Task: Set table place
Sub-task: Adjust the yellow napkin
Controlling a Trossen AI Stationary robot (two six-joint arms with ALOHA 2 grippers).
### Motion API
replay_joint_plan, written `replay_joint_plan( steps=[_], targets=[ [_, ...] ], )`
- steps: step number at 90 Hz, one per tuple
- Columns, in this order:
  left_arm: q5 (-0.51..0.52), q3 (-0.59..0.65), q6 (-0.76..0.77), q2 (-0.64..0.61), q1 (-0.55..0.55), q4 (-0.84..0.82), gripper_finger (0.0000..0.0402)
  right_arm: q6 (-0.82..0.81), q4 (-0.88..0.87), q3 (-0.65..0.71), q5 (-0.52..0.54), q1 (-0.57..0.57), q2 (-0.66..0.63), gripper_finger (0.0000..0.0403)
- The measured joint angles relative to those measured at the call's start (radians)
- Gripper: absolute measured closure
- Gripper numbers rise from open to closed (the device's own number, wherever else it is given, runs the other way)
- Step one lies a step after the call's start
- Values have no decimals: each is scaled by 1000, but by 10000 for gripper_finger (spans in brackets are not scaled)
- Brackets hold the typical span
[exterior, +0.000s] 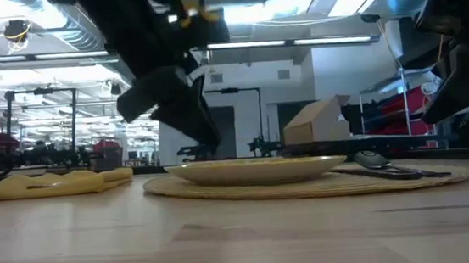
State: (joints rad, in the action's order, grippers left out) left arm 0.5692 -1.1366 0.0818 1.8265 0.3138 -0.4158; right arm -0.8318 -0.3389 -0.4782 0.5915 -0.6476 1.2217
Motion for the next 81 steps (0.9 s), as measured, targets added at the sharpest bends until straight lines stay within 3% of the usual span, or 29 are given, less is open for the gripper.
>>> replay_joint_plan(
  steps=[21, 45, 58, 81],
  targets=[
    [2, -3, 294, -7, 6, -355, 392, 5, 0, 0, 0, 0, 0, 403],
    [75, 2, 720, -7, 0, -696, 401, 11, 0, 0, 0, 0, 0, 403],
    [62, 79, 828, -9, -44, -689, 401, 11, 0, 0, 0, 0, 0, 403],
    [2, 205, 762, -12, -86, -455, 402, 11, 0, 0, 0, 0, 0, 403]
  ],
)
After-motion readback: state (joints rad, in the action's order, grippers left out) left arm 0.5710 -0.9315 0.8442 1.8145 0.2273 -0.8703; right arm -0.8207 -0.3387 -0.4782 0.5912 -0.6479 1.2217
